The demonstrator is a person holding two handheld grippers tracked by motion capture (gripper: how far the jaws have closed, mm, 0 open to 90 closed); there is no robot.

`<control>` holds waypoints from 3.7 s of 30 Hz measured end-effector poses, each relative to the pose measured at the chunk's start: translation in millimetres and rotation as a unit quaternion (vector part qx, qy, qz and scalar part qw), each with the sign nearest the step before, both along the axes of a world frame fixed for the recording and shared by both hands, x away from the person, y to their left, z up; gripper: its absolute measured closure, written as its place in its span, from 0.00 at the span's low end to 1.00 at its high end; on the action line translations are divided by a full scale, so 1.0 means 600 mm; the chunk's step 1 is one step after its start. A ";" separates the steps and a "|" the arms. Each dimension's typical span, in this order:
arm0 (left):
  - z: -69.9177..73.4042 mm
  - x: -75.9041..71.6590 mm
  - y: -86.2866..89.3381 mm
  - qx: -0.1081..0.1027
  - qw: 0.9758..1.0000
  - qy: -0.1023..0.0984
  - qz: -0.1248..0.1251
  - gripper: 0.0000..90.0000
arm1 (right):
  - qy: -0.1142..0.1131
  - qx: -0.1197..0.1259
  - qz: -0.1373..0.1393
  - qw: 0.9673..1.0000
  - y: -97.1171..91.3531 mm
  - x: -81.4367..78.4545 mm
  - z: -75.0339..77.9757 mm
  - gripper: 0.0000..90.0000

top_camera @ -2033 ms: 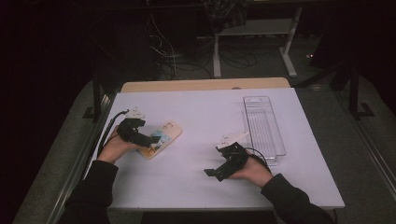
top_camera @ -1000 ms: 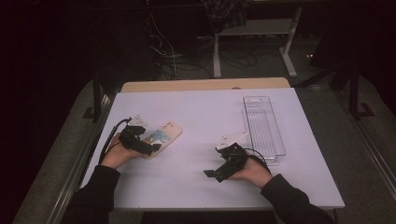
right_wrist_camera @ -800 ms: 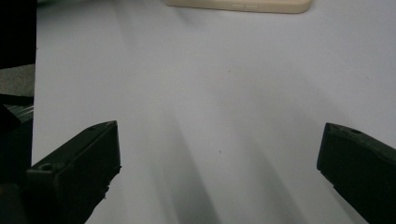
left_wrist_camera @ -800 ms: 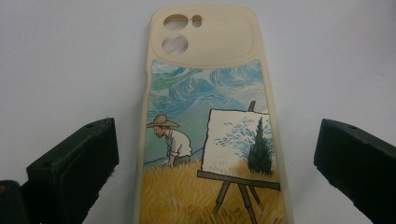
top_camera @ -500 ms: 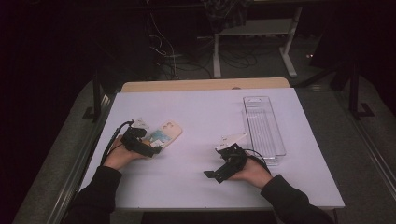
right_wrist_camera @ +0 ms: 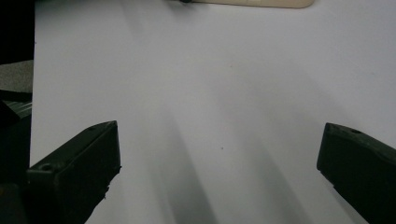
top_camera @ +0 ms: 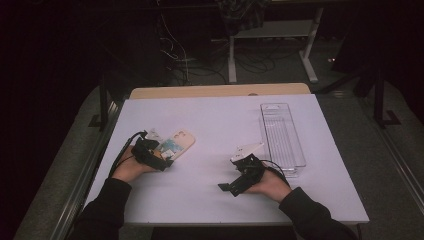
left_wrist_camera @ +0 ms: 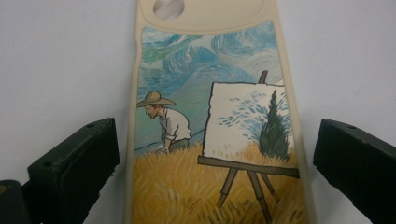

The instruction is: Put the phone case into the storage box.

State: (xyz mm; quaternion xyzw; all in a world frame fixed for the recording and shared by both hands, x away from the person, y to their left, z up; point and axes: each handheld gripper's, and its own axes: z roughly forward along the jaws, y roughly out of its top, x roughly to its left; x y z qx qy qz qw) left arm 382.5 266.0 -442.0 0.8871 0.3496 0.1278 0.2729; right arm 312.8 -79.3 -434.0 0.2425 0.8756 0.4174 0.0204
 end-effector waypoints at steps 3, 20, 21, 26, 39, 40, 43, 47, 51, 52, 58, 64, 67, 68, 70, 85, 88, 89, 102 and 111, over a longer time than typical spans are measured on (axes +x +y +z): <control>-0.001 0.000 0.001 0.004 1.000 0.006 -0.003 0.00 | -0.001 -0.001 0.001 1.000 0.000 0.000 0.000 0.00; -0.003 0.002 0.005 -0.009 1.000 0.015 -0.002 0.06 | 0.003 -0.001 0.004 1.000 0.002 -0.001 -0.002 0.00; -0.002 0.002 0.006 -0.012 1.000 0.016 -0.001 0.06 | 0.003 -0.001 0.004 1.000 0.002 -0.001 -0.002 0.00; -0.003 0.002 0.009 -0.018 1.000 0.012 -0.001 0.09 | 0.004 0.000 0.004 1.000 0.002 0.000 -0.001 0.00; -0.002 0.001 0.011 -0.021 1.000 0.014 0.004 0.11 | 0.008 -0.002 0.005 1.000 0.003 0.000 -0.003 0.00; -0.002 0.001 0.011 -0.021 1.000 0.014 0.003 0.11 | 0.010 -0.002 0.006 1.000 0.003 0.000 -0.003 0.00; -0.002 0.002 0.012 -0.022 1.000 0.014 0.003 0.12 | 0.010 -0.004 0.006 1.000 0.004 0.000 -0.003 0.00; -0.001 0.002 0.013 -0.021 1.000 0.014 0.000 0.12 | 0.013 -0.002 0.004 1.000 0.004 0.000 -0.001 0.00; 0.001 0.002 0.014 -0.017 1.000 0.014 -0.005 0.12 | 0.012 -0.001 0.004 1.000 0.004 0.000 -0.001 0.00; 0.001 0.001 0.013 -0.023 1.000 0.014 -0.002 0.12 | 0.012 -0.001 0.004 1.000 0.004 0.000 0.000 0.00; 0.013 0.000 0.013 -0.024 1.000 0.014 -0.003 0.12 | 0.013 0.000 0.004 1.000 0.003 0.000 0.000 0.00; 0.026 -0.003 0.007 -0.027 1.000 0.009 -0.010 0.12 | 0.013 0.002 0.003 1.000 0.001 0.001 0.002 0.00; 0.032 -0.004 0.005 -0.027 0.999 0.004 -0.015 0.12 | 0.011 0.002 0.002 1.000 0.000 0.001 0.003 0.00; 0.034 -0.004 0.004 -0.029 0.999 0.002 -0.017 0.12 | 0.012 0.002 0.002 1.000 0.000 0.001 0.004 0.00; 0.040 -0.004 0.004 -0.028 0.999 0.000 -0.021 0.12 | 0.011 0.000 0.001 1.000 0.000 0.001 0.005 0.00; 0.071 -0.010 -0.002 -0.043 0.998 0.001 -0.050 0.12 | -0.011 0.007 -0.005 1.000 -0.011 0.006 0.049 0.00; 0.076 -0.011 -0.005 -0.048 0.997 0.002 -0.054 0.12 | -0.019 0.013 -0.007 1.000 -0.016 0.012 0.059 0.00; 0.078 -0.013 -0.007 -0.055 0.997 0.006 -0.052 0.12 | -0.018 0.013 -0.007 1.000 -0.017 0.013 0.061 0.00; 0.090 -0.012 -0.014 -0.060 0.994 0.000 -0.091 0.12 | -0.025 -0.001 0.016 1.000 -0.030 0.046 0.088 0.00; 0.094 -0.019 -0.029 -0.063 0.992 0.005 -0.111 0.12 | -0.033 -0.009 0.036 0.999 -0.031 0.067 0.099 0.00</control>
